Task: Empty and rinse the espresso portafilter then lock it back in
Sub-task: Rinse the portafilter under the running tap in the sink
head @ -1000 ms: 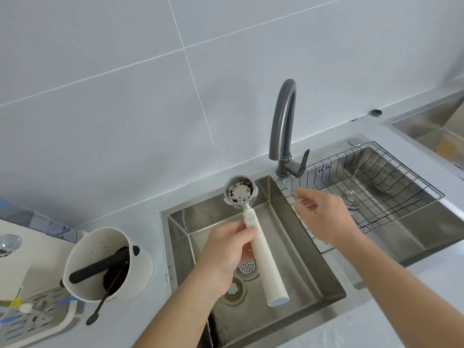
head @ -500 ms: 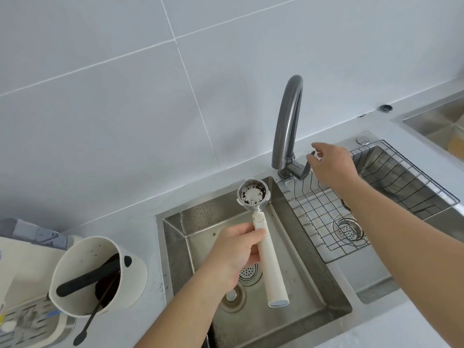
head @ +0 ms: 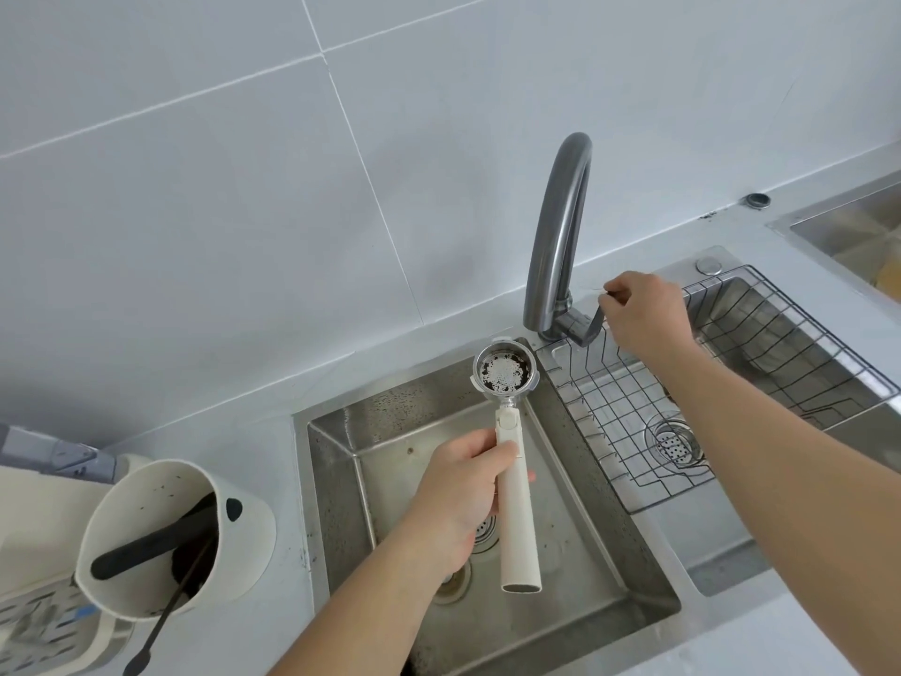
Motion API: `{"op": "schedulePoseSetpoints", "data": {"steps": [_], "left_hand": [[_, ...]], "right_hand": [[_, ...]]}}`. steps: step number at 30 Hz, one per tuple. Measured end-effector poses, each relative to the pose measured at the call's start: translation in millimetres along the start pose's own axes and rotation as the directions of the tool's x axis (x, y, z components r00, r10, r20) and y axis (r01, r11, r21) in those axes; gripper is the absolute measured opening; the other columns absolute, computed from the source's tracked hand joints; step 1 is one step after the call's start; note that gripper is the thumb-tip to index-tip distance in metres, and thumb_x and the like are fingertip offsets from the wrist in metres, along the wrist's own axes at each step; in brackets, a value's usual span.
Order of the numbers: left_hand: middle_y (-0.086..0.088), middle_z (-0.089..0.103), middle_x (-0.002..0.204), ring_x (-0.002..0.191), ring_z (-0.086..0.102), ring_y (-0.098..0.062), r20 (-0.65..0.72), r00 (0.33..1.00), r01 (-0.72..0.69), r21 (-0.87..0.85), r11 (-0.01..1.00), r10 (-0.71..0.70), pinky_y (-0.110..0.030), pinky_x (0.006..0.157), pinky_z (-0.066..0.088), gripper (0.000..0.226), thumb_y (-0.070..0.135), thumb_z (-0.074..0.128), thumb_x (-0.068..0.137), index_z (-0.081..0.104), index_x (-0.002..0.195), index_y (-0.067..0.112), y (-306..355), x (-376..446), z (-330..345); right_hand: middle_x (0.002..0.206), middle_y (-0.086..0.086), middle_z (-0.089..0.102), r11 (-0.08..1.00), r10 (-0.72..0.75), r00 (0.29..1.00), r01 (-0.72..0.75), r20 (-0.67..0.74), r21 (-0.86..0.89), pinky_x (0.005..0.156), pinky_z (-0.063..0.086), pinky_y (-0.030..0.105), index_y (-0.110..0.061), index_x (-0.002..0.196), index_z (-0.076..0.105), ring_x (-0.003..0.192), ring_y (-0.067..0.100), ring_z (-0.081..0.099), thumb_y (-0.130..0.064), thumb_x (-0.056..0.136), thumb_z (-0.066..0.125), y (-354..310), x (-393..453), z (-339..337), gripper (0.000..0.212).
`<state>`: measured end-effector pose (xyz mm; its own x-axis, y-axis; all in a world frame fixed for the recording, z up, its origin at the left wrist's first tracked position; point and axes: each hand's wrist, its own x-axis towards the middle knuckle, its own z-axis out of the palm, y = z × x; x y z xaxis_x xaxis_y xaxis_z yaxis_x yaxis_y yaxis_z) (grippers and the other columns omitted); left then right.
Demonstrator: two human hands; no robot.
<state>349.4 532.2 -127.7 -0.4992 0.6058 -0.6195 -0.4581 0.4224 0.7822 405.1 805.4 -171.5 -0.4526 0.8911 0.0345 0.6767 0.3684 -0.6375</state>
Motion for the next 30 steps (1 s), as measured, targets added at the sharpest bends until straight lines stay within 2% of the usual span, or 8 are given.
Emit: {"op": "schedulePoseSetpoints", "data": {"steps": [5, 7, 14, 21, 25, 30], "left_hand": [[-0.007, 0.069, 0.077, 0.077, 0.070, -0.021, 0.014, 1.000, 0.017, 0.020, 1.000, -0.017, -0.055, 0.092, 0.050, 0.016, 0.008, 0.057, 0.092, 0.072, 0.091, 0.015, 0, -1, 7], [-0.005, 0.069, 0.074, 0.079, 0.069, -0.022, 0.014, 1.000, 0.022, 0.013, 1.000, -0.023, -0.053, 0.092, 0.051, 0.017, 0.007, 0.057, 0.092, 0.071, 0.090, 0.015, 0, -3, 8], [0.001, 0.071, 0.065, 0.081, 0.070, -0.025, 0.004, 0.999, 0.038, 0.024, 0.999, -0.038, -0.054, 0.093, 0.051, 0.016, 0.007, 0.059, 0.091, 0.072, 0.088, 0.015, 2, -3, 10], [-0.009, 0.070, 0.085, 0.085, 0.071, -0.026, 0.000, 0.999, 0.040, 0.023, 0.999, -0.040, -0.054, 0.094, 0.051, 0.015, 0.006, 0.060, 0.091, 0.072, 0.088, 0.015, 4, -4, 12], [-0.007, 0.071, 0.079, 0.088, 0.071, -0.027, 0.010, 0.999, 0.037, 0.017, 0.999, -0.038, -0.055, 0.094, 0.051, 0.015, 0.007, 0.060, 0.091, 0.071, 0.089, 0.016, 5, -3, 13], [-0.006, 0.072, 0.078, 0.085, 0.071, -0.025, 0.018, 0.999, 0.040, 0.004, 0.999, -0.041, -0.053, 0.094, 0.052, 0.014, 0.008, 0.060, 0.091, 0.072, 0.091, 0.016, 7, -3, 12]], "right_hand": [[0.102, 0.011, 0.075, 1.000, -0.019, 1.000, 0.019, -0.022, -0.009, 0.073, 0.049, 0.029, -0.006, 0.115, 0.069, 0.082, 0.022, 0.060, -0.020, 0.095, 0.057, 3, -4, -1, 0.027], [0.102, 0.010, 0.074, 1.000, -0.010, 1.000, 0.011, -0.025, 0.003, 0.072, 0.047, 0.028, -0.006, 0.115, 0.068, 0.081, 0.021, 0.059, -0.019, 0.095, 0.057, 4, -6, 0, 0.026], [0.099, 0.009, 0.074, 0.999, 0.010, 0.999, -0.008, -0.035, 0.032, 0.072, 0.049, 0.029, -0.006, 0.112, 0.068, 0.080, 0.022, 0.062, -0.019, 0.095, 0.057, 8, -10, 1, 0.024], [0.088, 0.003, 0.068, 0.997, 0.018, 0.999, -0.015, -0.044, 0.071, 0.076, 0.053, 0.034, -0.007, 0.109, 0.070, 0.081, 0.021, 0.062, -0.020, 0.094, 0.058, 10, -15, 0, 0.023], [0.084, 0.002, 0.067, 0.996, 0.018, 0.999, -0.014, -0.051, 0.083, 0.073, 0.049, 0.029, -0.007, 0.107, 0.070, 0.077, 0.021, 0.062, -0.019, 0.094, 0.059, 11, -17, 0, 0.021], [0.086, 0.002, 0.068, 0.994, 0.033, 0.998, -0.027, -0.052, 0.104, 0.073, 0.052, 0.030, -0.007, 0.108, 0.070, 0.078, 0.022, 0.064, -0.020, 0.094, 0.059, 11, -19, -1, 0.022]]}}
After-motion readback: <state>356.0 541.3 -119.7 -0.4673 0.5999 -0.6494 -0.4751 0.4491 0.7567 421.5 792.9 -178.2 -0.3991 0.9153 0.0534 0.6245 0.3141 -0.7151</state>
